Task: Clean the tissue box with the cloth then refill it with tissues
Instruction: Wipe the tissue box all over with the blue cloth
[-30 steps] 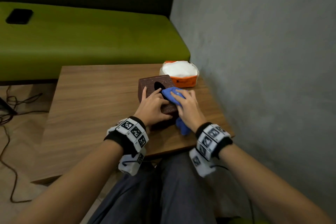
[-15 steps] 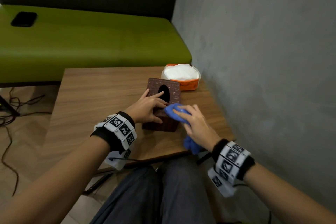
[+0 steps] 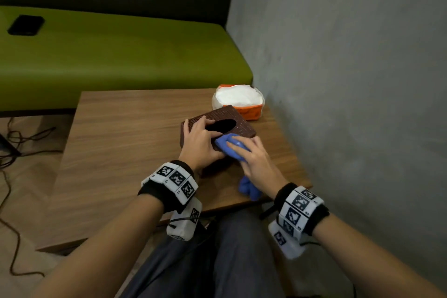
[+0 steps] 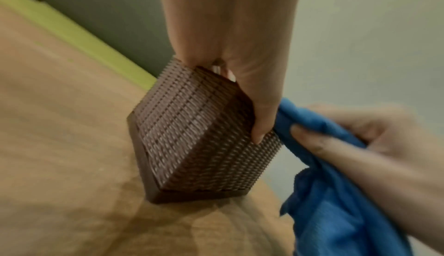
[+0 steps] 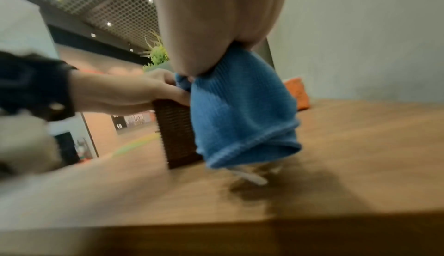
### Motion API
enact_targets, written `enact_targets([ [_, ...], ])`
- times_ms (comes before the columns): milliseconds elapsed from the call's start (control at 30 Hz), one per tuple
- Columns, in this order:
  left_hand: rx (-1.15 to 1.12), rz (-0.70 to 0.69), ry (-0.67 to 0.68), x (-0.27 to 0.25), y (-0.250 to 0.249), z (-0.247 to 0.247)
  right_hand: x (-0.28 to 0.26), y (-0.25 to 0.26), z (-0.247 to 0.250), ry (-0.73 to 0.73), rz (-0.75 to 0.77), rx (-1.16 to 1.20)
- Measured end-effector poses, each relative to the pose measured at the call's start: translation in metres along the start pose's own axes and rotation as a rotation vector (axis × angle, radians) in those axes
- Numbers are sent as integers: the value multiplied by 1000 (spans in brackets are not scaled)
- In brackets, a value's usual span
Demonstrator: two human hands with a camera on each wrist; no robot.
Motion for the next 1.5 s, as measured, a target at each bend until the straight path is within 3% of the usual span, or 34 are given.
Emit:
enact_targets([
  [133,5,-10,2,0,0,0,19,-21,8,-142,-244,-40],
  [233,-66,-19,-1,2,4,1,6,17,-9,-68,-107,-44],
  [300,-67,-35,30,2,5,2,-5,11,-5,-40,-24,-45],
  [433,-30,-24,51,3,2,3,20,-26,13,-183,-329,-24],
  [533,-62,-44,53,3,6,5,12,15,-8,-55,-173,-56],
  [600,-64,-66,73,3,8,6,-1,9,-1,-9,-65,-24],
  [733,-22,-59,87,3,7,5,18,-15,14,-128,-284,-29],
  [833,-59,-74,93,4,10,6,11,21,-5,-6,-143,-42],
  [900,-60,-83,105,3,11,7,2,9,5,24,-77,-21],
  [967,-44,-74,93,2,10,6,9,-18,19,-79,-201,-63],
  [1033,-46,-59,61,0,8,4,19,-5,15,-105,-299,-50],
  [1133,-95,-75,56,2,10,4,10,36,-7,-15,-176,-15],
  [1233,-68,-87,83,3,13,5,5,6,8,-36,-188,-27],
  [1333,-22,-125,133,5,15,6,13,-6,16,-101,-326,-44],
  [1433,76,-256,281,16,25,22,6,27,6,11,-118,51],
  [1500,286,-264,396,26,27,37,5,22,17,-4,-87,106],
])
Point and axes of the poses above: each hand's wrist, its own x-axis towards the middle knuckle, its own z-axis out of the back of the hand, y = z × x, the point moved 2 cm from there along x, towards the middle knuckle, and after that the axes turned 4 degrees about x, right-handed, at the moved point
